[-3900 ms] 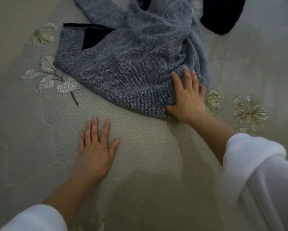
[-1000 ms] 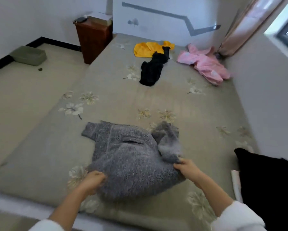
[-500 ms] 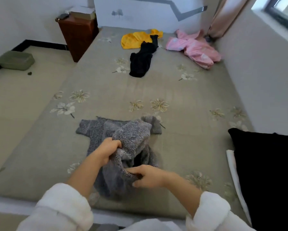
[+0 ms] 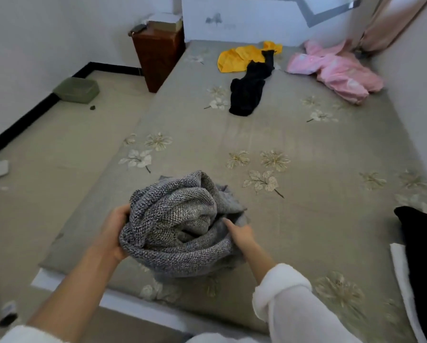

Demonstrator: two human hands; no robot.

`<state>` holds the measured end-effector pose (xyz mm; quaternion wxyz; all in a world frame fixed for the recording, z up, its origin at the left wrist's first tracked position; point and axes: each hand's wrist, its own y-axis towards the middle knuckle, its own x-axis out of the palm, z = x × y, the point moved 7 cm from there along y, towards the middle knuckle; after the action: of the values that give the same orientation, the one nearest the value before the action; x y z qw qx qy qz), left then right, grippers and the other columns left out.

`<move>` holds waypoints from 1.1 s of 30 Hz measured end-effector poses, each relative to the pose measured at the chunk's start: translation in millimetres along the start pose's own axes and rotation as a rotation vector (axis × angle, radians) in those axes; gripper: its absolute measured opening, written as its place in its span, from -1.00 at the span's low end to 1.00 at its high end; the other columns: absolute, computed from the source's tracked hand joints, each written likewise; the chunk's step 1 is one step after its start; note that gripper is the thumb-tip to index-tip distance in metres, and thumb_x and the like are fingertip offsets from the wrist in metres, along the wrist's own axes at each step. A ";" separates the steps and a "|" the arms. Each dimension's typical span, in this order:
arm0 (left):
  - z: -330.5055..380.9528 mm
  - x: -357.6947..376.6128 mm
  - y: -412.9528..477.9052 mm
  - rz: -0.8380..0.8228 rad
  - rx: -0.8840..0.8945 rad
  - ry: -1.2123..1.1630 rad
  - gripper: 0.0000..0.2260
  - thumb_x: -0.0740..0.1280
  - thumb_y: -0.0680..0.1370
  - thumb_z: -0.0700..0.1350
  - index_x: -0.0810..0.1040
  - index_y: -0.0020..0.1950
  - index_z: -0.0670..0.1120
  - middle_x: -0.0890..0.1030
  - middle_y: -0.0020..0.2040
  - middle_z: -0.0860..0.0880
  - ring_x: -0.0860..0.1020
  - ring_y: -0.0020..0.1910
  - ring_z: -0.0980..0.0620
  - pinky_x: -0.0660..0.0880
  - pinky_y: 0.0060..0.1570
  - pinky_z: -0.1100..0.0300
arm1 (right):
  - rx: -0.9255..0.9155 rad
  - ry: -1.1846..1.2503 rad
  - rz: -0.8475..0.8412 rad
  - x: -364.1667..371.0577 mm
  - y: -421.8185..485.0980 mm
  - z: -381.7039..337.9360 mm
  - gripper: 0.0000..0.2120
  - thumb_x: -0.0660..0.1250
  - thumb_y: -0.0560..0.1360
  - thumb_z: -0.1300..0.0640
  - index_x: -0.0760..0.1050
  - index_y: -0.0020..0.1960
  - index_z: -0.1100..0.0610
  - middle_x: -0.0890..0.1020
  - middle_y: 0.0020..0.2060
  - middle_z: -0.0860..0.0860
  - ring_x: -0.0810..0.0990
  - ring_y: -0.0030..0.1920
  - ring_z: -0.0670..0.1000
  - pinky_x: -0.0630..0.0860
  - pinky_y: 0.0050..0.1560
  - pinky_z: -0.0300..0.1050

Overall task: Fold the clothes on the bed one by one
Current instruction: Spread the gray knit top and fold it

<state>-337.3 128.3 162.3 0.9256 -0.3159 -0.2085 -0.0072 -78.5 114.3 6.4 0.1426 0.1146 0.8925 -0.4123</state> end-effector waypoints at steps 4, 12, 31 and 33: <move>35.0 5.0 -14.0 -0.104 0.083 -0.034 -0.65 0.59 -0.08 -0.07 0.68 -0.37 -0.17 0.67 -0.33 -0.13 0.66 -0.34 -0.07 0.60 -0.39 0.12 | 0.070 0.046 -0.180 63.3 -6.3 -1.9 -0.31 0.47 0.41 -0.10 0.42 0.33 0.34 0.55 0.24 0.22 0.54 0.21 0.15 0.48 0.10 -0.10; 132.3 -23.8 -9.7 -0.157 0.543 -0.365 -0.68 0.42 0.12 -0.08 0.69 -0.17 -0.13 0.69 -0.10 -0.11 0.66 -0.06 -0.08 0.61 -0.02 0.04 | -0.021 0.782 -0.307 -7.2 -35.7 -116.6 -0.77 0.10 0.47 0.26 0.42 0.07 0.25 0.54 -0.06 0.20 0.55 -0.07 0.17 0.51 0.03 0.07; -89.3 -25.8 111.5 0.279 -0.165 0.889 -0.55 0.30 0.56 -0.09 0.35 0.42 -0.15 0.45 0.32 -0.23 0.45 0.23 -0.24 0.47 0.14 -0.02 | -0.125 0.890 -0.065 -128.4 -86.0 -17.6 -0.68 0.05 0.10 0.49 0.49 -0.46 0.19 0.61 -0.40 0.04 0.57 -0.38 0.00 0.46 -0.48 -0.25; -107.4 20.4 116.5 0.054 -0.147 0.904 -0.55 0.29 0.58 -0.02 0.36 0.44 -0.12 0.40 0.41 -0.12 0.41 0.31 -0.13 0.39 0.15 0.04 | -0.123 0.798 -0.130 -124.9 -89.8 -12.7 -0.60 0.07 0.10 0.52 0.60 -0.37 0.21 0.63 -0.35 0.09 0.61 -0.35 0.03 0.52 -0.43 -0.19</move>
<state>-260.8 160.8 25.9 0.8987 -0.3511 0.2257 -0.1348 7.0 56.3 121.0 -0.2345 0.2000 0.9061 -0.2897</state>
